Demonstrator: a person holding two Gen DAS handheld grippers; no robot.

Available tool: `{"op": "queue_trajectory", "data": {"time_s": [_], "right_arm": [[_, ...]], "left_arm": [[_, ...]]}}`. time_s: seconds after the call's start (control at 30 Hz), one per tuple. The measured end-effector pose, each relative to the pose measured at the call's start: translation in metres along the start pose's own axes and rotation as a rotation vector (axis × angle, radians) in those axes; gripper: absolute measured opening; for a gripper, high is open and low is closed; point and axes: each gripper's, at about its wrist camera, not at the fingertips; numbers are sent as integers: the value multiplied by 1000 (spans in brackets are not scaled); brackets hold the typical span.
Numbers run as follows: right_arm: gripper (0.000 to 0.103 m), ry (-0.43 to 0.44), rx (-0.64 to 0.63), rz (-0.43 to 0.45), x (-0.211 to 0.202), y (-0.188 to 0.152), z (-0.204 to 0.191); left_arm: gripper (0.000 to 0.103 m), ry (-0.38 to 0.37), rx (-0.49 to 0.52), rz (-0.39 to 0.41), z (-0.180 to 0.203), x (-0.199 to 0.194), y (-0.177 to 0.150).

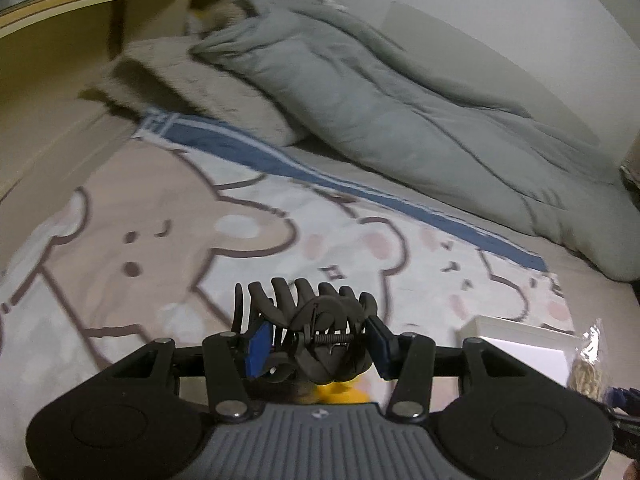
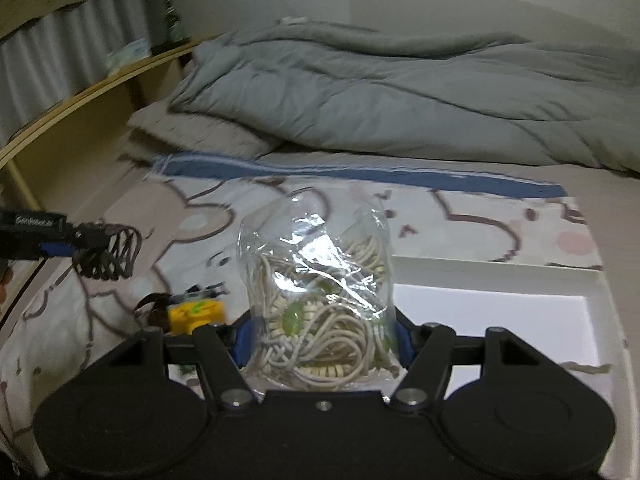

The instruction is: Organize objects

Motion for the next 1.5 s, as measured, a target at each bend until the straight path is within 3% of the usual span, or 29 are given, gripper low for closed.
{"op": "queue_trajectory", "data": {"time_s": [0.77, 1.07, 1.27, 1.5], "right_arm": [[66, -239, 322, 81, 14, 6, 141], [66, -271, 313, 80, 38, 11, 161], [66, -331, 228, 146, 49, 15, 170], [66, -408, 197, 76, 78, 14, 181]], "left_arm": [[51, -242, 212, 25, 133, 21, -6], [51, -338, 217, -23, 188, 67, -7], [51, -404, 223, -91, 220, 105, -22], [51, -440, 203, -174, 237, 144, -42]]}}
Point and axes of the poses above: each gripper's, at about its wrist camera, not at the fingertips, and x roughly the way its jaws point, z to its right, y to its top, and after that the axes turned 9 degrees about x, right-handed
